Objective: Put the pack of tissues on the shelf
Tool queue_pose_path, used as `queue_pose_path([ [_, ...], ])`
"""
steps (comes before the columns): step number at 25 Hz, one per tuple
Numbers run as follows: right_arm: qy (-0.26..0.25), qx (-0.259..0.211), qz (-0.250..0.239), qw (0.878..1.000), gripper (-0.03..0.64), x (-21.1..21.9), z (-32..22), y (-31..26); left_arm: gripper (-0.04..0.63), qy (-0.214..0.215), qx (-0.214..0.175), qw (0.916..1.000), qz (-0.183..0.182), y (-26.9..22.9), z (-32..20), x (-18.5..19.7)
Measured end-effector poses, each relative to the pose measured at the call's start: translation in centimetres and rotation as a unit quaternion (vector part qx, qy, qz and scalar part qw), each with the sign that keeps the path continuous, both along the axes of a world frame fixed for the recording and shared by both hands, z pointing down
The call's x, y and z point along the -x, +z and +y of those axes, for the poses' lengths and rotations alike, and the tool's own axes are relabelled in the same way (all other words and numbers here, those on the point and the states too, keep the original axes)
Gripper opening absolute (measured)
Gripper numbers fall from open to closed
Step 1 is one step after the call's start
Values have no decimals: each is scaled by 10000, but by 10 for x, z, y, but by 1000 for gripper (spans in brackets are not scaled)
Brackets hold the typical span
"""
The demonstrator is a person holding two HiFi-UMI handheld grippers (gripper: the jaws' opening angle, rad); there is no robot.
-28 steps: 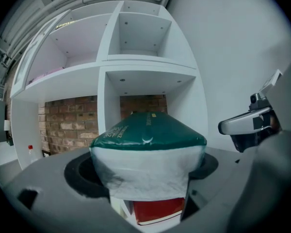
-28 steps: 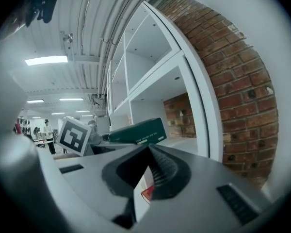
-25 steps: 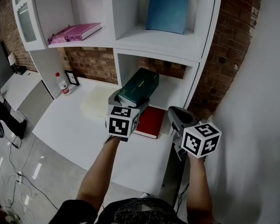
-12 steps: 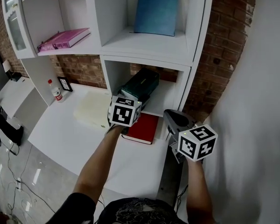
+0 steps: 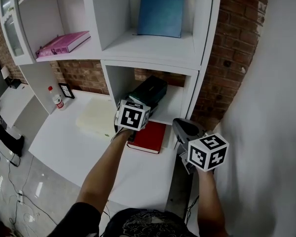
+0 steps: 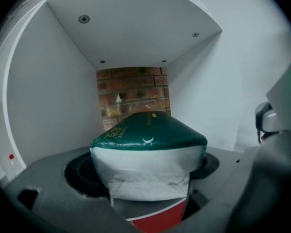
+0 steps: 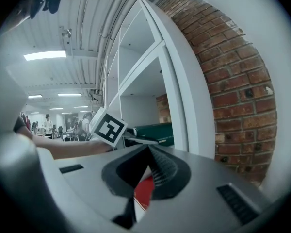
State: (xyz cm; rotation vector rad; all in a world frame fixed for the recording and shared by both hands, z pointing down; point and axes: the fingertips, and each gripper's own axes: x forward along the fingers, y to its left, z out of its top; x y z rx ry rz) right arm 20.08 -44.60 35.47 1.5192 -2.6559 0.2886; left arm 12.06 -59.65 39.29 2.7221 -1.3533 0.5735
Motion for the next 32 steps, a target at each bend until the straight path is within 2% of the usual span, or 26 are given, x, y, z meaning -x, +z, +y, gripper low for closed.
queue_pose_path([
  [19,-27,127,96,9999,3,6,4,10,492,-67,199,9991,372,6,11,13],
  [26,-100,180,71,9998,3,21,9,10,491,-39,69,9991,417,-8,25,25],
  [32,-132,118,132,9998,3,38,19,4,488,123,82,9972,737,-21,45,38],
])
